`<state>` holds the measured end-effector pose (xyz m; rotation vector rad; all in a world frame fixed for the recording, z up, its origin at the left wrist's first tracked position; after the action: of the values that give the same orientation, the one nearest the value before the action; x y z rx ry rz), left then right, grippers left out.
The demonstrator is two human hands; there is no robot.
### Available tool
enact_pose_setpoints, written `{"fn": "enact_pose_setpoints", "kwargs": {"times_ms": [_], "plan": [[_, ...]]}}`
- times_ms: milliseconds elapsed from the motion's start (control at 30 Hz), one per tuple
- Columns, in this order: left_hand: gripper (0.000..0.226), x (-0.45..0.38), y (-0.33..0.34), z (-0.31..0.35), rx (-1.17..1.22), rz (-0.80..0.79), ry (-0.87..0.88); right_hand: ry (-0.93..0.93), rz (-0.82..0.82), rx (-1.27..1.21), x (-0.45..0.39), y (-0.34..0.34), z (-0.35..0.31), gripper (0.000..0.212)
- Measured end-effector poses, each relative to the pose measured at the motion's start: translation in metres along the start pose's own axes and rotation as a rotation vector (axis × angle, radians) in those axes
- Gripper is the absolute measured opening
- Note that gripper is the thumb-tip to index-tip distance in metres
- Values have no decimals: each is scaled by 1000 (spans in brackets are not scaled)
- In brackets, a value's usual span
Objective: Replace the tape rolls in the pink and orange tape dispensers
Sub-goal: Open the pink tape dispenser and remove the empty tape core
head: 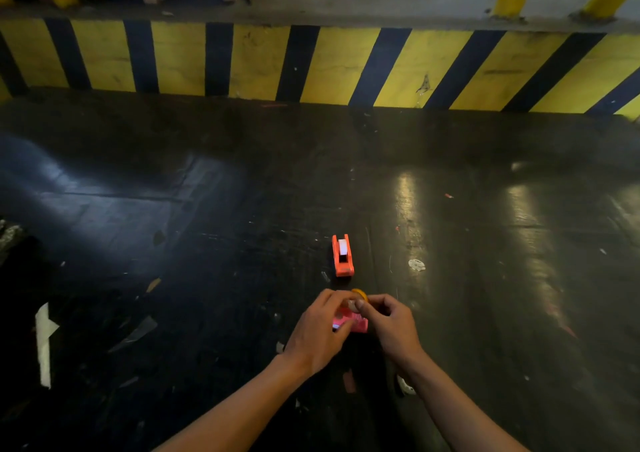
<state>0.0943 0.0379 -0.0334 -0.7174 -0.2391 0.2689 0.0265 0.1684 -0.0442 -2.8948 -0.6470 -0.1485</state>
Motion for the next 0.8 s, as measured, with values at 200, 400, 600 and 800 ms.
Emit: {"fn": "enact_pose_setpoints", "kwargs": {"times_ms": [200, 400, 600, 800], "plan": [[30, 0, -14, 11, 111, 93, 6, 5, -21, -75, 8, 3, -13, 4], [26, 0, -16, 15, 144, 106, 6, 21, -10, -108, 15, -3, -20, 11], [22, 2, -26, 16, 228, 208, -37, 7, 153, 104, 5, -43, -10, 10], [21, 11, -25, 1, 316, 214, -117, -31, -1, 832, 11, -85, 32, 17]]}}
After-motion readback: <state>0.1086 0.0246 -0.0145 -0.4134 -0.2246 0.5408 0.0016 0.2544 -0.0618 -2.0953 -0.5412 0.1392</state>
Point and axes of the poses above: each hand's wrist, its own x-axis away from the middle knuckle, its own y-axis out of the palm, z = x × y, the point moved 7 cm from there along -x, towards the middle knuckle, and after that the axes turned 12 degrees about -y, right-handed, at the moved point
